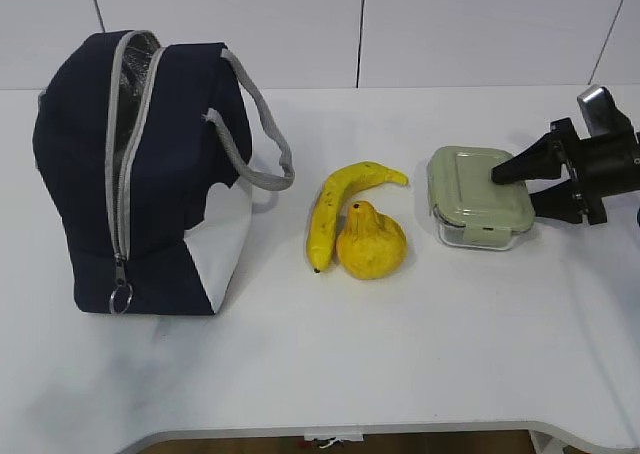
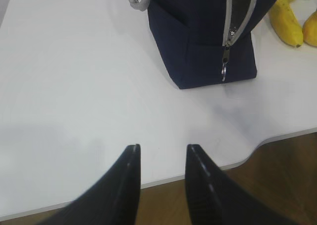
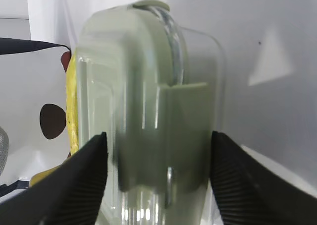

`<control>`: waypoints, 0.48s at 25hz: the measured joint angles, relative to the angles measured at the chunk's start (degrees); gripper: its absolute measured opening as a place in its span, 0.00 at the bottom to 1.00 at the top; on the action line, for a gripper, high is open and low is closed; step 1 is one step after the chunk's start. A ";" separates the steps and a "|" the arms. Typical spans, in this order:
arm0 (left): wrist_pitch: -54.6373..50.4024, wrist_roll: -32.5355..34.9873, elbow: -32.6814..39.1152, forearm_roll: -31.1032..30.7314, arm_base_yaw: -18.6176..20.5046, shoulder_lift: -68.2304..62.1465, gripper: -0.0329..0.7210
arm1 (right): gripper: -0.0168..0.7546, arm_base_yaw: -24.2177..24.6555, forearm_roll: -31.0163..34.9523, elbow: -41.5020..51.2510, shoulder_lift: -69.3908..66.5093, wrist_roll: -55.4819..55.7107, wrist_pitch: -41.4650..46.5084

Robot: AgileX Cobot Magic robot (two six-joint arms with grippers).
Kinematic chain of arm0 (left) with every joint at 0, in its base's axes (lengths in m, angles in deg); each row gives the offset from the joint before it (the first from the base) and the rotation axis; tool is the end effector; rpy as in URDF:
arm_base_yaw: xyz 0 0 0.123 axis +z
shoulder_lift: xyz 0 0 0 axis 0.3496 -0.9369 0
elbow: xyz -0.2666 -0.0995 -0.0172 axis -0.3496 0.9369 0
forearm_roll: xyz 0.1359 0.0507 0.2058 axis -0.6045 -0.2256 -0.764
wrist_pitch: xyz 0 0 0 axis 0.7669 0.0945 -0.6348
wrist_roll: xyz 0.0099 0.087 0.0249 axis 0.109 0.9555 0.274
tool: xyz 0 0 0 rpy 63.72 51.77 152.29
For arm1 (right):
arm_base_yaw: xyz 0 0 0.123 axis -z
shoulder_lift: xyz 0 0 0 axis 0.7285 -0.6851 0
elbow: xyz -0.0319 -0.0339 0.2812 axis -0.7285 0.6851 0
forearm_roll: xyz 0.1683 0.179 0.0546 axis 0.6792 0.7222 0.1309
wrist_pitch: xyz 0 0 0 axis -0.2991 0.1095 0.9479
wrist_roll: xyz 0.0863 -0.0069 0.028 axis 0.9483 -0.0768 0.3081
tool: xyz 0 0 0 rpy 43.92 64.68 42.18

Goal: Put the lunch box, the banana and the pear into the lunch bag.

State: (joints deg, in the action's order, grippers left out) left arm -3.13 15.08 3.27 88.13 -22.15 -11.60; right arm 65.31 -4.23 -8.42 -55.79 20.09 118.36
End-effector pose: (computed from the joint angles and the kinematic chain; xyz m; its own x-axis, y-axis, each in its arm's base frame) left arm -0.0103 -0.0118 0.2819 -0.4623 0.1042 -0.8806 0.1883 0.9820 0.0174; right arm 0.4234 -0.0595 0.1300 -0.9364 0.2942 -0.1912 -0.0027 0.5390 0.8423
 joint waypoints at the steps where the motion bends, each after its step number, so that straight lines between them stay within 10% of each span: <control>1: 0.00 0.00 0.00 0.00 0.00 0.00 0.36 | 0.67 0.00 -0.10 0.00 0.00 0.00 0.00; 12: 0.00 0.00 0.00 0.00 0.00 0.00 0.36 | 0.57 0.00 -0.99 -0.10 0.00 0.00 0.10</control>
State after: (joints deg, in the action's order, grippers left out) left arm -3.13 15.08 3.27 88.13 -22.15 -11.60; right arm 65.31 -5.22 -8.52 -55.79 20.09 118.46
